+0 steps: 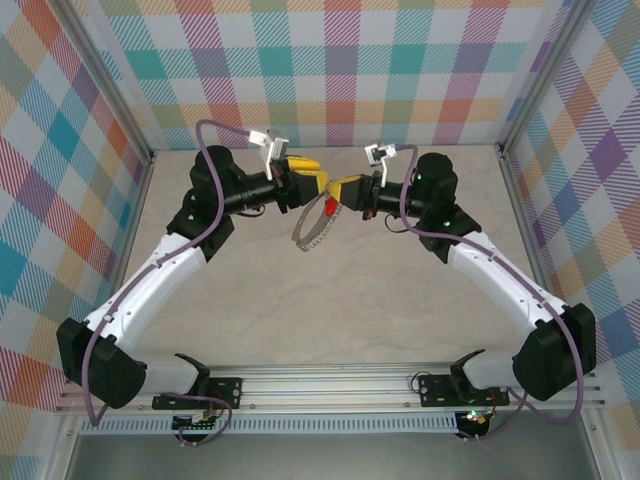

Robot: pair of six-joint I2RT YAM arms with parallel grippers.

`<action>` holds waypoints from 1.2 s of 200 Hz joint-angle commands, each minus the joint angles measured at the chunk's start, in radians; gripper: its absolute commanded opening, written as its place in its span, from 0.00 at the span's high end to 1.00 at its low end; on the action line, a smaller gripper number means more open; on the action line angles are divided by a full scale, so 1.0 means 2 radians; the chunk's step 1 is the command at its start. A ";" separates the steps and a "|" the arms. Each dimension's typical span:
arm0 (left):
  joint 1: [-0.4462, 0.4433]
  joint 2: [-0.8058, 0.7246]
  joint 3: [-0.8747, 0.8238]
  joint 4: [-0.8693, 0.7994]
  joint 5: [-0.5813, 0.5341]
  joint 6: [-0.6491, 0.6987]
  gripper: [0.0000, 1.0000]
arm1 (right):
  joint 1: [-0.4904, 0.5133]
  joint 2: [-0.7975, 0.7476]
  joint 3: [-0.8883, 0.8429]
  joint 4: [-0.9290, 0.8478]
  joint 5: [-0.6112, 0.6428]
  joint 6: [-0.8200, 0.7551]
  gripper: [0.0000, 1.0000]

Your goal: Put the keys on the keyring

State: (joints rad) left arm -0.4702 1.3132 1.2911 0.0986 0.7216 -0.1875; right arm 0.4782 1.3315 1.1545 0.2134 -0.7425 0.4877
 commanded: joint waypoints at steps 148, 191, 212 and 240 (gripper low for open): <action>0.022 0.114 0.163 -0.284 0.171 0.198 0.58 | -0.051 0.028 0.061 -0.112 -0.146 -0.094 1.00; 0.022 0.123 0.165 -0.280 0.172 0.197 0.59 | -0.050 0.029 0.056 -0.097 -0.147 -0.085 1.00; 0.022 0.128 0.167 -0.279 0.174 0.195 0.59 | -0.050 0.028 0.054 -0.091 -0.147 -0.082 1.00; 0.022 0.131 0.168 -0.271 0.178 0.188 0.60 | -0.050 0.028 0.053 -0.087 -0.147 -0.079 1.00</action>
State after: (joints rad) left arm -0.4416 1.5692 1.5887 -0.4538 1.0401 0.1879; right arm 0.3843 1.3872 1.2446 -0.0216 -1.0012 0.3260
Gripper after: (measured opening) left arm 0.405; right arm 0.050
